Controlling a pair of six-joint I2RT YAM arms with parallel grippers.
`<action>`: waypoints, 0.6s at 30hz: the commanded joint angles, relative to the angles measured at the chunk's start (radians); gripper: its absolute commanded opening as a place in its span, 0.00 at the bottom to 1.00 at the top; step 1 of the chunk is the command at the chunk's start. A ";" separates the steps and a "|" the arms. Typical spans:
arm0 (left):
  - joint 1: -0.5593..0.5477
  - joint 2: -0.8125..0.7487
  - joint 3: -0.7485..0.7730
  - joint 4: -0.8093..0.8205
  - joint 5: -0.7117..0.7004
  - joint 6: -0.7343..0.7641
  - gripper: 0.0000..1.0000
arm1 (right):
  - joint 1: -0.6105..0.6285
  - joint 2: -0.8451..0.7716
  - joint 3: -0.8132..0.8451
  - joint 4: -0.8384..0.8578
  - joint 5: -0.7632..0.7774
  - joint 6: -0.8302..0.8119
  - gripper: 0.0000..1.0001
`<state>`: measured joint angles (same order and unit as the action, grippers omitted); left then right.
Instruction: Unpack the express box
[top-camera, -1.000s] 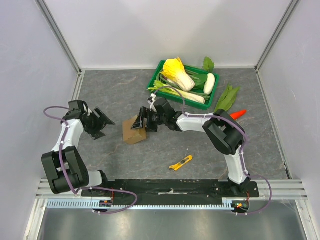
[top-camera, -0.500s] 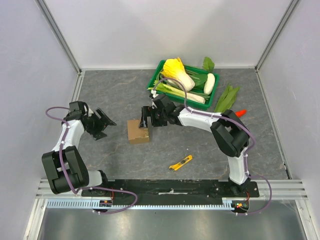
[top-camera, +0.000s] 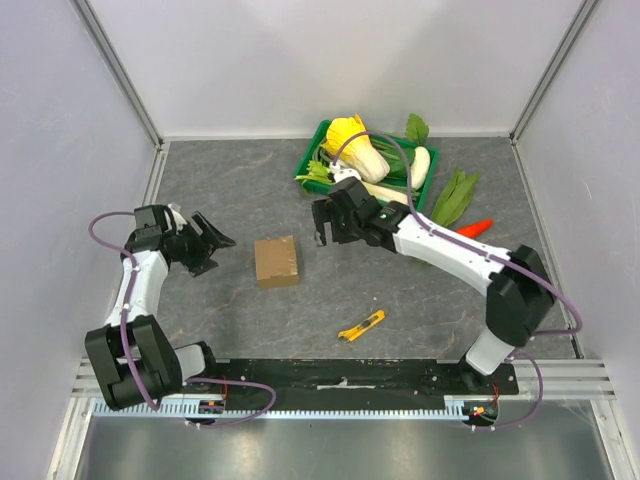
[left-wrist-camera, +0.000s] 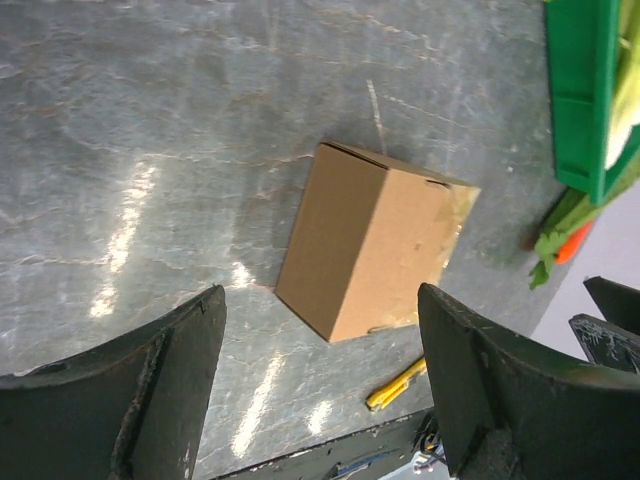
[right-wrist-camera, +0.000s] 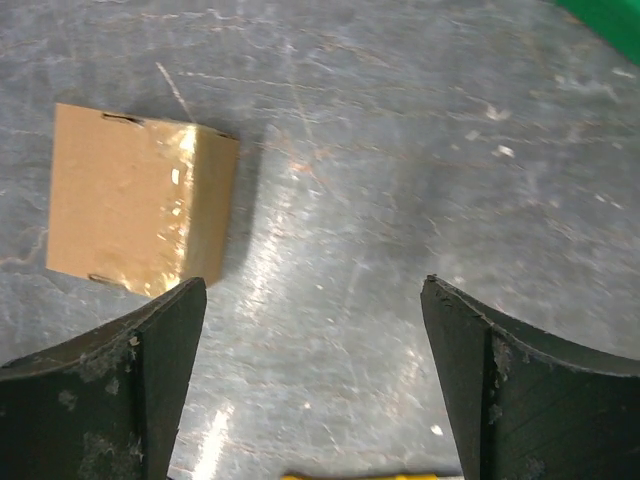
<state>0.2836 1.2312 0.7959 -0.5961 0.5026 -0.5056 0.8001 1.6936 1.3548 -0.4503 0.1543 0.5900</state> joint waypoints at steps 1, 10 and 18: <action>-0.012 -0.039 -0.035 0.077 0.114 0.019 0.83 | -0.004 -0.106 -0.077 -0.102 0.129 -0.009 0.92; -0.207 -0.078 -0.080 0.131 0.091 0.025 0.81 | -0.004 -0.264 -0.252 -0.201 0.146 0.007 0.85; -0.360 -0.206 -0.054 0.162 0.027 0.021 0.81 | -0.004 -0.322 -0.333 -0.300 0.083 0.178 0.87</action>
<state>-0.0238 1.0889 0.7094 -0.4946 0.5514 -0.5060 0.7982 1.4063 1.0424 -0.6827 0.2523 0.6605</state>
